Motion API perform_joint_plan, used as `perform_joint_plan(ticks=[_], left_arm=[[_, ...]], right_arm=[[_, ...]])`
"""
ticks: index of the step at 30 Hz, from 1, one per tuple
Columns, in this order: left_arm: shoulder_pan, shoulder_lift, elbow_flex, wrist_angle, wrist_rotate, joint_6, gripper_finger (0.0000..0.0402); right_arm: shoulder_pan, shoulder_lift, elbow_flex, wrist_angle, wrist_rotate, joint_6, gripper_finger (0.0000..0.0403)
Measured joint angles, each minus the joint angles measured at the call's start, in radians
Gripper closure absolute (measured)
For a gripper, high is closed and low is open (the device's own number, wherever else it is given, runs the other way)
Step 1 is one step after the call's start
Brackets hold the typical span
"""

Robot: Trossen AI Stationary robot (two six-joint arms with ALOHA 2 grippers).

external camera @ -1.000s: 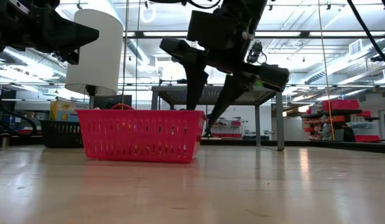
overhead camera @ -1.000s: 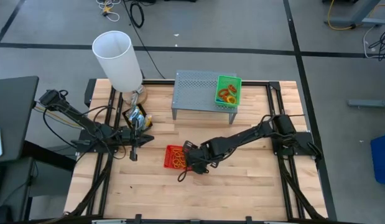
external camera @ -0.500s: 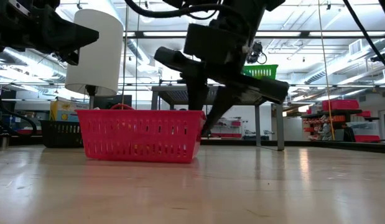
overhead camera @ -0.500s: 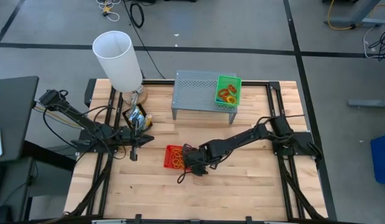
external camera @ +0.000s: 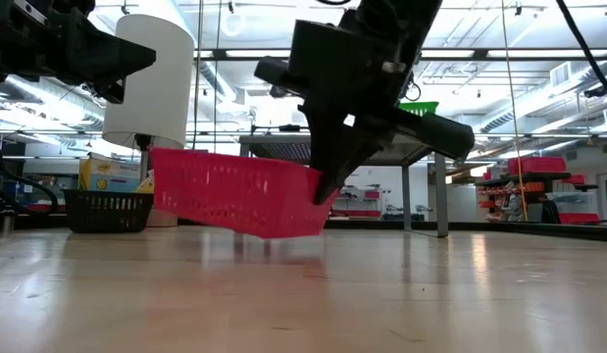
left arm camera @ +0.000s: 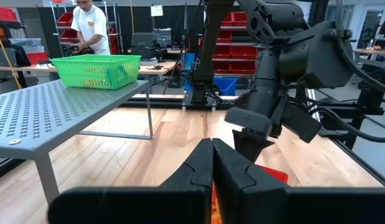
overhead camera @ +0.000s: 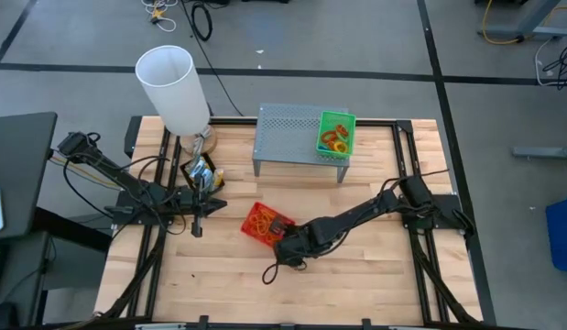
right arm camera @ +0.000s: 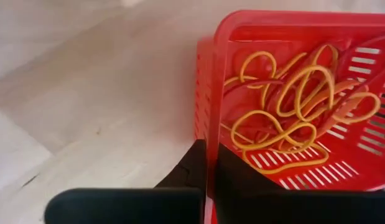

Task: Pick & Place Office Desk Supplies
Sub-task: Put the red bin on the shelf

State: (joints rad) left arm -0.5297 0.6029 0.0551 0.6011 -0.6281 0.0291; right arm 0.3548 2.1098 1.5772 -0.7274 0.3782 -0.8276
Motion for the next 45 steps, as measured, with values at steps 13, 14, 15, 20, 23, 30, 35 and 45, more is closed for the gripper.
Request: perform_joint_plan(ticks=[13, 14, 15, 20, 23, 30, 35, 45], left_arm=[[0.0, 0.0, 0.0, 0.001, 0.0, -0.014, 0.0396], [0.0, 0.0, 0.0, 0.001, 0.0, -0.014, 0.0396], [0.0, 0.0, 0.0, 0.001, 0.0, -0.014, 0.0396], [0.0, 0.0, 0.0, 0.001, 0.0, -0.014, 0.0396], [0.0, 0.0, 0.0, 0.001, 0.0, -0.013, 0.0396], [0.0, 0.0, 0.0, 0.001, 0.0, -0.013, 0.0396], [0.0, 0.0, 0.0, 0.001, 0.0, -0.011, 0.0396], [0.0, 0.0, 0.0, 0.0, 0.0, -0.011, 0.0396]], right_arm=[[0.066, -0.008, 0.082, -0.275, 0.13, 0.414, 0.0396], [0.071, -0.008, 0.107, -0.317, 0.142, 0.44, 0.0396], [0.071, -0.008, 0.139, -0.361, 0.147, 0.464, 0.0396], [0.056, -0.008, 0.306, -0.529, 0.147, 0.547, 0.0396], [0.024, -0.008, 0.414, -0.601, 0.151, 0.558, 0.0396], [-0.102, -0.008, 0.589, -0.73, 0.139, 0.519, 0.0396], [-0.223, -0.008, 0.65, -0.79, 0.11, 0.479, 0.0396], [-0.408, -0.008, 0.671, -0.818, 0.01, 0.419, 0.0396]])
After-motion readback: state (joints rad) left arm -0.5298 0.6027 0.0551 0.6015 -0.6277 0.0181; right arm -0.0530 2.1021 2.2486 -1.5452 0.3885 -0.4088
